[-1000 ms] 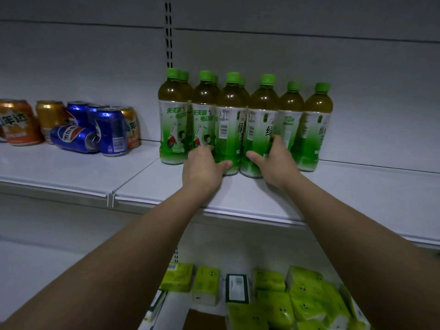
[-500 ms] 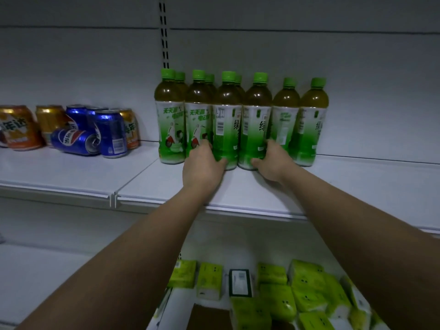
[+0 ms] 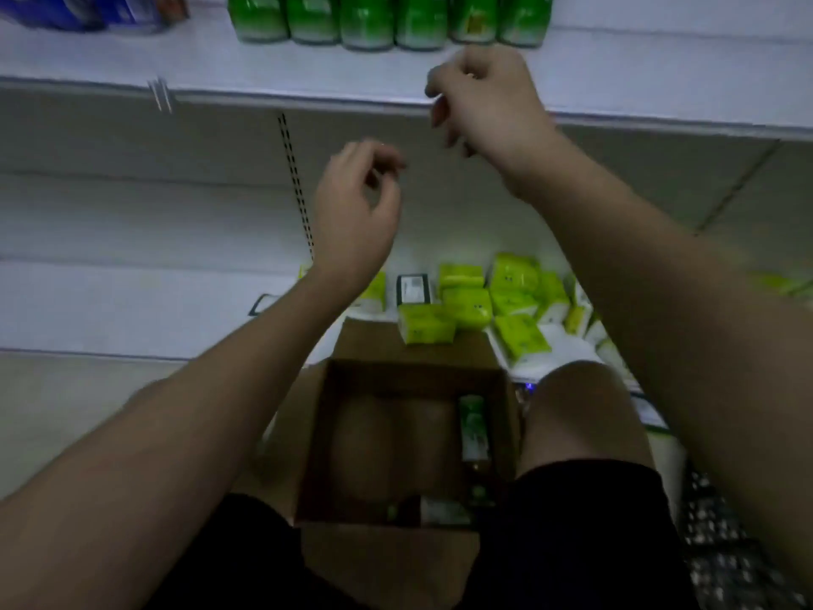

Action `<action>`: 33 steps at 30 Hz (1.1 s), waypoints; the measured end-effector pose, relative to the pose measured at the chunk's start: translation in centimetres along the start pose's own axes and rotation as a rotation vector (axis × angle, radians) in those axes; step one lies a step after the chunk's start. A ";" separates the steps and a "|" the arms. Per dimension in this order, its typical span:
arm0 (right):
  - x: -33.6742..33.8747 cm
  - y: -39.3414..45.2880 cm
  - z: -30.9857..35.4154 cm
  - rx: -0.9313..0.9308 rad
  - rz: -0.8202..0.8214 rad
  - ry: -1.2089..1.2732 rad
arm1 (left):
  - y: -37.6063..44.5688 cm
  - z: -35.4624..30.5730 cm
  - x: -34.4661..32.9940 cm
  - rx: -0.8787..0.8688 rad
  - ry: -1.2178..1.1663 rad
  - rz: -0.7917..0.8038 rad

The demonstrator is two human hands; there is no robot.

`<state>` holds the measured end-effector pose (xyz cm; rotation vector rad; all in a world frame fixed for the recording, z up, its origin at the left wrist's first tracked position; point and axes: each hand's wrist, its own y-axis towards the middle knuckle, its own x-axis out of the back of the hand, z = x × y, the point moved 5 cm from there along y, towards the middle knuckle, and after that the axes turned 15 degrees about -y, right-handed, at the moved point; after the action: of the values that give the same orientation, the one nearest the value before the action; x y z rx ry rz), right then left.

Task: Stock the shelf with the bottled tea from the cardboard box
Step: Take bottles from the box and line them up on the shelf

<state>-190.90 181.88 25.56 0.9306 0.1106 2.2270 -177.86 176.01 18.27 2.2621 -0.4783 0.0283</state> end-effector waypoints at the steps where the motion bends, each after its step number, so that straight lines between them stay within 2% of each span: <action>1: -1.1 -1.2 -0.7 -0.011 0.029 0.023 | -2.2 1.4 -0.2 0.062 -0.001 0.012; 3: -4.3 -3.8 -3.3 -0.080 0.093 0.069 | -7.3 4.6 -0.8 0.242 0.002 0.030; 5: -8.7 -7.2 -8.2 -0.212 0.163 0.043 | -14.1 8.8 -0.7 0.532 0.062 0.074; 6: -11.0 -9.5 -11.4 -0.300 0.216 0.000 | -18.2 10.9 -0.4 0.701 0.118 0.148; 8: -15.1 -14.6 -18.0 -0.476 0.400 -0.092 | -26.0 14.6 0.4 0.963 0.257 0.440; 10: -17.7 -19.2 -23.4 -0.534 0.634 -0.244 | -30.7 16.1 0.9 1.088 0.351 0.776; 11: -18.3 -20.7 -25.5 -0.535 0.732 -0.305 | -31.4 16.4 1.0 1.114 0.351 0.851; 14: -18.6 -22.8 -28.8 -0.580 0.897 -0.313 | -30.6 17.1 0.8 1.163 0.285 0.786; 17: -19.4 -23.4 -31.6 -0.610 0.902 -0.393 | -31.7 18.3 -0.1 1.252 0.250 0.750; 20: -20.3 -24.7 -33.9 -0.728 0.889 -0.425 | -34.9 19.1 -1.6 1.385 0.189 0.731; 25: -21.7 -26.7 -39.0 -0.875 0.848 -0.494 | -40.2 21.2 -4.2 1.513 0.115 0.903; 33: -24.5 -28.1 -43.0 -1.005 0.932 -0.536 | -43.6 24.2 -7.2 1.722 -0.058 0.812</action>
<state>-190.60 194.85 -29.89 1.0002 -1.8125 2.1673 -172.58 187.15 -30.58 3.3663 -1.8957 1.1825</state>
